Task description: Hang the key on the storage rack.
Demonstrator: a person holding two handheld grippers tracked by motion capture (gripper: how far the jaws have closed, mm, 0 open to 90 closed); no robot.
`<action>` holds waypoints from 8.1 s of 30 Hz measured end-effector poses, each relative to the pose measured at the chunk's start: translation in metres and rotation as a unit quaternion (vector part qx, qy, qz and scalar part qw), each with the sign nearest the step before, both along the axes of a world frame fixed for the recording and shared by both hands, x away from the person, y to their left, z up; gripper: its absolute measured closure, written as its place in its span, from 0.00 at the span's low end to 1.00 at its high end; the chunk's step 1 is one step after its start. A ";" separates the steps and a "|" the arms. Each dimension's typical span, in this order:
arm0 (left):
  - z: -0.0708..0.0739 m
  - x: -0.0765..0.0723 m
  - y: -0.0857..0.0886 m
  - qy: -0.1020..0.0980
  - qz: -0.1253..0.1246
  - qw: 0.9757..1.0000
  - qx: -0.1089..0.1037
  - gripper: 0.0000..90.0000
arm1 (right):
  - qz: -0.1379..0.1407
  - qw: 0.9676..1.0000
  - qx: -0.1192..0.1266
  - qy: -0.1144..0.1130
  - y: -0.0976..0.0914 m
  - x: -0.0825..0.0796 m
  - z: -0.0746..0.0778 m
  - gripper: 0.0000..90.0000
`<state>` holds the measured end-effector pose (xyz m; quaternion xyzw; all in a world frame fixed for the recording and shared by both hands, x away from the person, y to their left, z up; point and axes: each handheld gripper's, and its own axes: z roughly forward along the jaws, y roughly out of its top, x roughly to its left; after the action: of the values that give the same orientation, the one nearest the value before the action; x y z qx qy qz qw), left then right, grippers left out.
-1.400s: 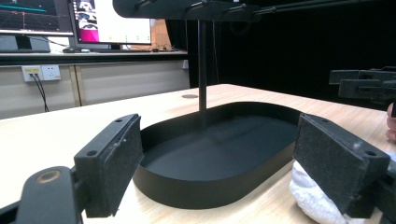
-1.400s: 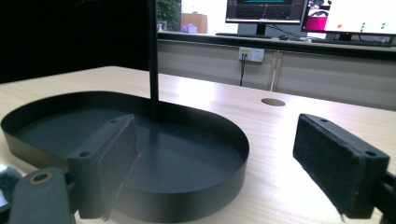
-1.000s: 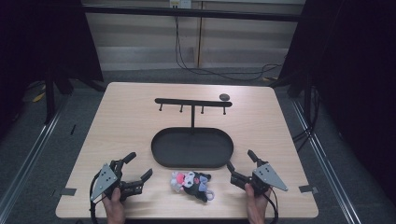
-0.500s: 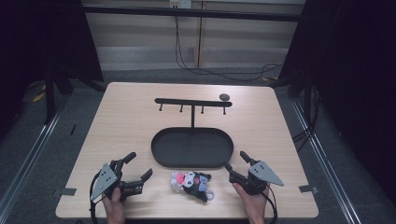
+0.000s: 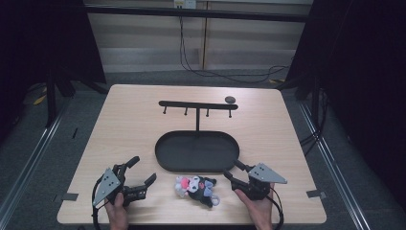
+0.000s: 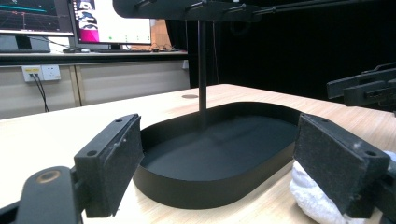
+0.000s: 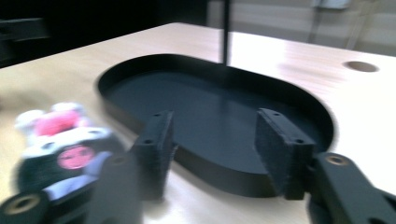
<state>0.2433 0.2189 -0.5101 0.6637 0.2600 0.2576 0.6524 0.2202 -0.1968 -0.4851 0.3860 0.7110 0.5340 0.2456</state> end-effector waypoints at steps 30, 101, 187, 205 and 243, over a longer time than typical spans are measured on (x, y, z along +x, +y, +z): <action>0.000 0.000 0.000 0.000 0.002 1.000 -0.001 0.17 | 0.178 0.947 -0.096 0.248 0.027 0.025 0.015 0.67; 0.000 -0.001 0.000 0.000 -0.002 1.000 -0.004 0.17 | 0.267 0.784 -0.376 0.416 0.113 0.074 0.023 0.97; 0.000 0.000 -0.001 0.001 -0.002 1.000 -0.007 0.17 | 0.308 0.801 -0.403 0.318 0.141 0.157 0.197 0.97; 0.000 0.000 -0.001 0.000 -0.002 1.000 -0.005 0.17 | 0.301 0.796 -0.408 0.331 0.142 0.191 0.185 0.97; 0.000 -0.001 -0.001 0.000 -0.003 1.000 -0.005 0.17 | 0.278 0.789 -0.419 0.353 0.139 0.237 0.181 0.97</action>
<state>0.2425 0.2182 -0.5104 0.6615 0.2592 0.2539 0.6564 0.4576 -0.0575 -0.3039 0.1920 0.9788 0.0550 -0.0443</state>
